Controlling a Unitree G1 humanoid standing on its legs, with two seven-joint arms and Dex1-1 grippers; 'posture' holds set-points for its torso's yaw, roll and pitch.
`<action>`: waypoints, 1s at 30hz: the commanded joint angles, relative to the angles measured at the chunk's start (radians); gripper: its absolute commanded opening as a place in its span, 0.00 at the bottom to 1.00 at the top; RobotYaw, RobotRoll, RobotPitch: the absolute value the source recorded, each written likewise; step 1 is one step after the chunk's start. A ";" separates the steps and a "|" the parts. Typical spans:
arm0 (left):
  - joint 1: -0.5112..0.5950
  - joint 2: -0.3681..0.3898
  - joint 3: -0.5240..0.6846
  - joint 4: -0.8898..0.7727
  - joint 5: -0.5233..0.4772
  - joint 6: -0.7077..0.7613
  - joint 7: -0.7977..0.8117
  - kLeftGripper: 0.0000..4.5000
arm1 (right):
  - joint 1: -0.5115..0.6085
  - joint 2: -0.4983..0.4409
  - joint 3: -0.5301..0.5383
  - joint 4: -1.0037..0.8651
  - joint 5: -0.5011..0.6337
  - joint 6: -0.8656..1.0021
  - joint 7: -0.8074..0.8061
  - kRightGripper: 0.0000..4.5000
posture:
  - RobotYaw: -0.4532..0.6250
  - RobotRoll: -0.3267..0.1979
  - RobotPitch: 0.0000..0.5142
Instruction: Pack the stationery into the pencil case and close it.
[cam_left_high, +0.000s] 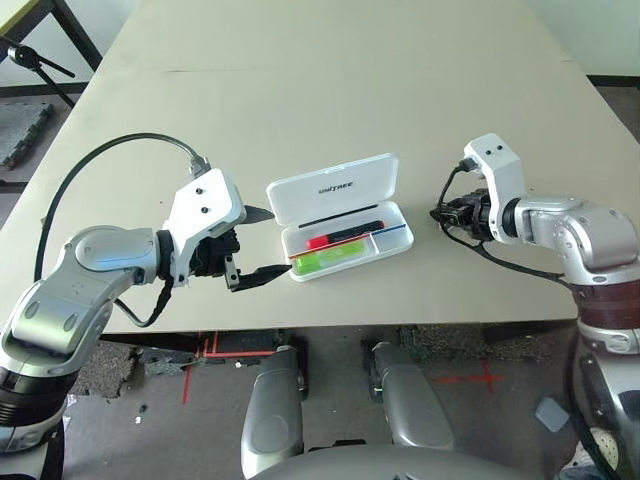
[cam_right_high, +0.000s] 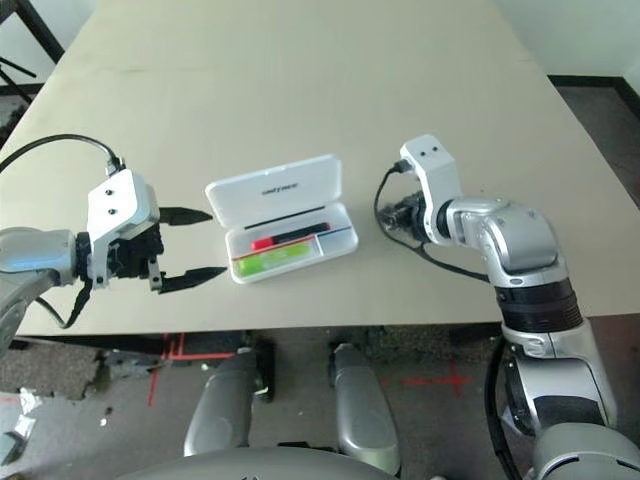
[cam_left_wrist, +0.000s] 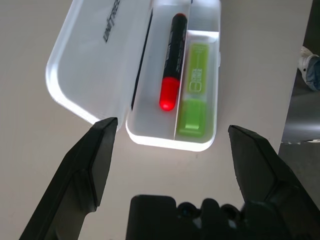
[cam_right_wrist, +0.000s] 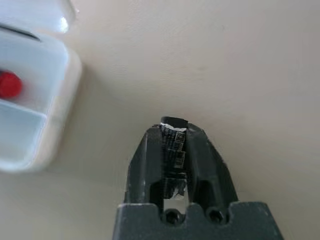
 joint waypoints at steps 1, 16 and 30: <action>0.002 0.012 0.003 -0.007 -0.001 -0.005 -0.002 1.00 | -0.014 -0.060 0.042 0.060 -0.036 -0.188 0.127 0.07 | 0.42 0.62 0.47; 0.005 0.012 -0.007 0.008 0.016 -0.016 0.004 1.00 | -0.096 -0.114 0.129 0.242 -0.141 -0.872 0.579 0.07 | 0.43 0.62 0.46; 0.016 0.012 -0.007 -0.006 0.017 -0.011 0.024 1.00 | -0.139 0.060 0.178 0.199 -0.159 -0.973 0.666 0.07 | 0.45 0.62 0.44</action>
